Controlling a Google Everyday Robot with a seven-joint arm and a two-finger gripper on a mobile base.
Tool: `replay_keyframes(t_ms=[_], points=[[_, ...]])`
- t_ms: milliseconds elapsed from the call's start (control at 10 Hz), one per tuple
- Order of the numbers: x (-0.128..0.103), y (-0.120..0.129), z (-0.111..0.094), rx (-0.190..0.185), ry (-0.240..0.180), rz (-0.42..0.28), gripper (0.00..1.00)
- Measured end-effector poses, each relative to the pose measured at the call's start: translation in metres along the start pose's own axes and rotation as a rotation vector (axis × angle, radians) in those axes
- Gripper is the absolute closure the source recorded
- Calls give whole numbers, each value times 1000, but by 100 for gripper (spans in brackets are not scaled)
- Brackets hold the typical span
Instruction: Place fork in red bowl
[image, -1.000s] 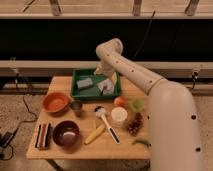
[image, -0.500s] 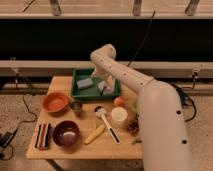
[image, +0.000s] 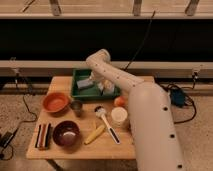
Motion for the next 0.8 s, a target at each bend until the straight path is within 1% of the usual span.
replay_keyframes(t_ms=[300, 600, 800], points=[[-7, -1, 10, -36, -5, -51, 20], [-8, 9, 17, -73, -12, -76, 20], [-14, 15, 24, -98, -30, -96, 20]])
